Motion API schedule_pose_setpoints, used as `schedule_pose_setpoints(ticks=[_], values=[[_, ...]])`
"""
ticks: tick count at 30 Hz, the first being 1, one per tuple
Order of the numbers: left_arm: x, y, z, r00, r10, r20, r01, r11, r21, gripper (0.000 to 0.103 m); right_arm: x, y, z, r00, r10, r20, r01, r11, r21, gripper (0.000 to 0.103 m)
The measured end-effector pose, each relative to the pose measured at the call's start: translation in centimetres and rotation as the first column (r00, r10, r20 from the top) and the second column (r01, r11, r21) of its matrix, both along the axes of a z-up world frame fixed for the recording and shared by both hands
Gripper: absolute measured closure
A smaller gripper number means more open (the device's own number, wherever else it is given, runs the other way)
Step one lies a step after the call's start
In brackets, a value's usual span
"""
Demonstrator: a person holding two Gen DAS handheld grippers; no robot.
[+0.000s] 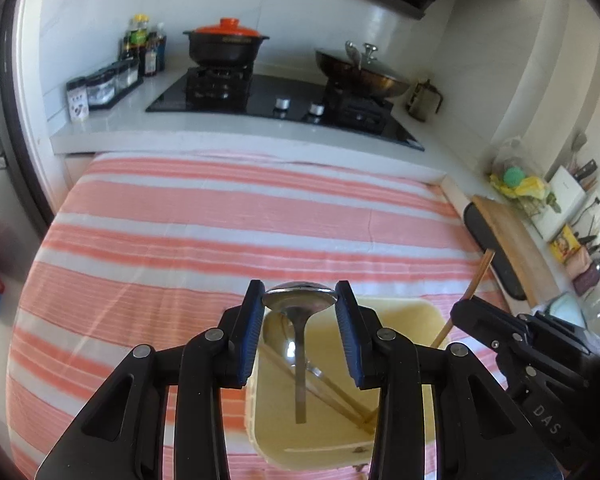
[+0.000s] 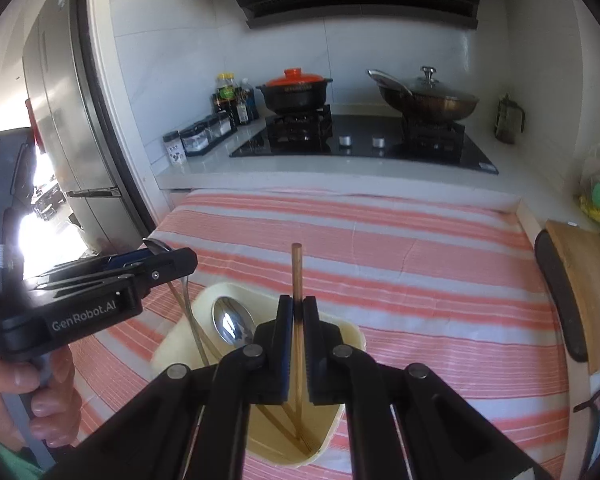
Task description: Organize utensils
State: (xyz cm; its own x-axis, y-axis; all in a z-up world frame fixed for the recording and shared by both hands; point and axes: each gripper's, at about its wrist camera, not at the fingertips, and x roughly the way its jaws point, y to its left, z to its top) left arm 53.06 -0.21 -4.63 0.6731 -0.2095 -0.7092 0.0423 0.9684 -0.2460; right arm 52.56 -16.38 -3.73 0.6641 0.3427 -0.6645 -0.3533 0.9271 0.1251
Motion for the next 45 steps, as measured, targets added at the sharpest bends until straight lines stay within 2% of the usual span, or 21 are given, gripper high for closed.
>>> schedule_pose_setpoints(ticks=[1,2,4,6,9,10,12,14,16,19,20,24,29,36,41,45], values=[[0.1,0.1,-0.4,1.000,0.009,-0.014,-0.009,1.000,-0.011,0.059,0.1,0.0,-0.3,1.000,0.006,-0.005,-0.006,1.000,0.004,0.097],[0.2,0.3,-0.6,1.000,0.014,-0.022,-0.014,1.000,-0.025,0.044,0.0,0.0,-0.6,1.000,0.005,-0.008,-0.005,1.000,0.007,0.097],[-0.3,0.6,-0.5,1.000,0.023,-0.011,-0.023,0.999,-0.044,0.035,-0.2,-0.2,-0.7,1.000,0.004,-0.011,-0.004,1.000,0.024,0.091],[-0.9,0.8,0.1,1.000,0.019,-0.007,-0.019,0.999,-0.048,0.032,-0.9,-0.7,-0.3,1.000,-0.011,-0.001,0.011,0.999,0.036,0.074],[-3.1,1.1,1.3,1.000,0.008,0.019,-0.007,0.999,-0.034,0.024,-3.4,-1.1,1.0,0.997,-0.053,0.065,0.055,0.998,-0.030,0.058],[-4.4,1.2,1.8,1.000,-0.002,0.031,0.002,1.000,-0.026,0.020,-4.7,-1.3,1.5,0.994,-0.060,0.089,0.065,0.997,-0.049,0.055],[-7.3,1.3,2.5,0.998,-0.030,0.054,0.030,1.000,0.010,0.016,-7.4,-1.6,2.2,0.989,-0.072,0.126,0.082,0.994,-0.078,0.041],[-10.4,1.2,2.8,0.996,-0.061,0.063,0.056,0.996,0.072,0.011,-10.4,-1.8,2.5,0.984,-0.086,0.157,0.105,0.988,-0.117,0.034],[-13.8,1.3,2.6,0.994,-0.086,0.063,0.077,0.989,0.126,0.009,-13.1,-1.9,2.5,0.980,-0.084,0.179,0.113,0.981,-0.158,0.033],[-18.8,1.5,1.6,0.994,-0.098,0.047,0.089,0.983,0.160,0.005,-17.0,-2.1,2.0,0.975,-0.100,0.196,0.140,0.969,-0.203,0.028],[-20.3,1.7,1.2,0.995,-0.094,0.041,0.086,0.983,0.165,0.005,-18.1,-2.3,1.8,0.975,-0.105,0.197,0.145,0.968,-0.205,0.025],[-26.0,1.8,-0.4,0.998,-0.050,0.037,0.042,0.981,0.191,0.005,-22.2,-3.0,1.1,0.977,-0.114,0.182,0.151,0.968,-0.200,0.025],[-31.0,1.1,-2.2,0.998,-0.015,0.054,0.004,0.978,0.209,0.005,-26.9,-3.9,0.2,0.971,-0.139,0.194,0.179,0.962,-0.206,0.025],[-34.2,-0.6,-4.2,0.998,-0.033,0.053,0.022,0.979,0.205,0.005,-31.5,-4.8,-1.6,0.959,-0.184,0.214,0.229,0.949,-0.214,0.025],[-35.2,-0.8,-4.6,0.998,-0.027,0.056,0.016,0.983,0.183,0.005,-33.0,-6.1,-3.1,0.958,-0.219,0.185,0.255,0.947,-0.198,0.025],[-35.6,-0.8,-4.8,0.998,-0.015,0.062,0.002,0.981,0.193,0.005,-33.5,-7.2,-4.4,0.955,-0.248,0.161,0.277,0.942,-0.189,0.025]])
